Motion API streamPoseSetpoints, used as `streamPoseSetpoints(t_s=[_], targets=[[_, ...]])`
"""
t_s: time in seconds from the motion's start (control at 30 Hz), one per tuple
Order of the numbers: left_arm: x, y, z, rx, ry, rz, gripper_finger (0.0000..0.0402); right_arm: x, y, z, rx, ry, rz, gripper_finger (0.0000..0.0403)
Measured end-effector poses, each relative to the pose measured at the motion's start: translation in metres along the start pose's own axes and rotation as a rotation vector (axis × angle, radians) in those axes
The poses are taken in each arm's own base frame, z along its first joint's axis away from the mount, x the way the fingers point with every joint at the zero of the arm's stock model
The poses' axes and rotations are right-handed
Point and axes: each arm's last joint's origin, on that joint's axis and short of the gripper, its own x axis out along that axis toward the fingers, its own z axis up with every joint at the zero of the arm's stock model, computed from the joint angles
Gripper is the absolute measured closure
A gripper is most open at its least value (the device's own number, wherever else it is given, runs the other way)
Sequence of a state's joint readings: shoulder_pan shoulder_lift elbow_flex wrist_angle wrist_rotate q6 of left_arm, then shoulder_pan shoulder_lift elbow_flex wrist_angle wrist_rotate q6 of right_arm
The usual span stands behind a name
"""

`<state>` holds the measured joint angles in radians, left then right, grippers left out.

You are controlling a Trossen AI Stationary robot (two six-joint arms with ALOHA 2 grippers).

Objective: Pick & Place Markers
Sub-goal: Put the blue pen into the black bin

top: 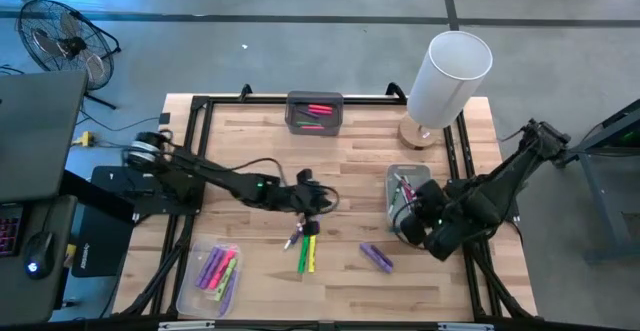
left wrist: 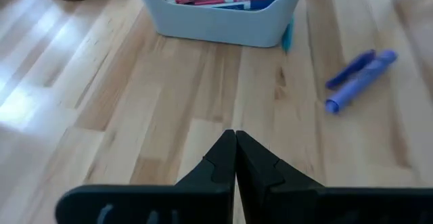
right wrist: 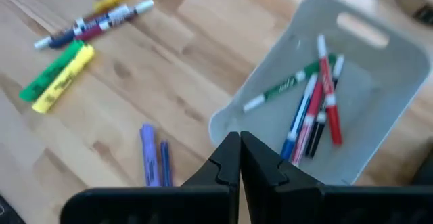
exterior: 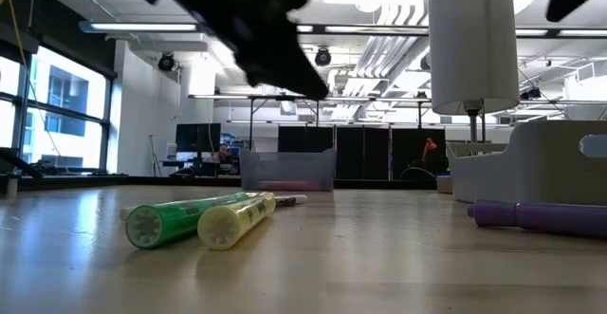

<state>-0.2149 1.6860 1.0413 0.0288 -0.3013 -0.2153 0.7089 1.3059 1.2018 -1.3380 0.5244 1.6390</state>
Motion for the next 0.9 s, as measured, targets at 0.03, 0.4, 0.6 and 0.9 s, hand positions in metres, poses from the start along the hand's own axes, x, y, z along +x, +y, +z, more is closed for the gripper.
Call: streamPoseSetpoints(t_s=[0.03, 0.4, 0.6, 0.9], targets=[[0.007, -0.002, 0.002, 0.007, 0.003, 0.003, 0.0397, -0.001, -0.002, 0.003, -0.008, -0.006, 0.002, 0.0403], [0.068, -0.029, 0.023, 0.060, 0.006, -0.054, 0.0306, -0.006, -0.012, 0.013, -0.085, -0.004, -0.001, 0.0403], [0.074, -0.032, 0.026, 0.055, 0.109, -0.067, 0.0268, 0.003, -0.014, 0.004, -0.084, 0.036, -0.019, 0.0403], [0.068, -0.031, 0.017, -0.007, 0.302, -0.029, 0.0324, 0.033, -0.013, -0.051, 0.035, 0.111, 0.126, 0.0403]])
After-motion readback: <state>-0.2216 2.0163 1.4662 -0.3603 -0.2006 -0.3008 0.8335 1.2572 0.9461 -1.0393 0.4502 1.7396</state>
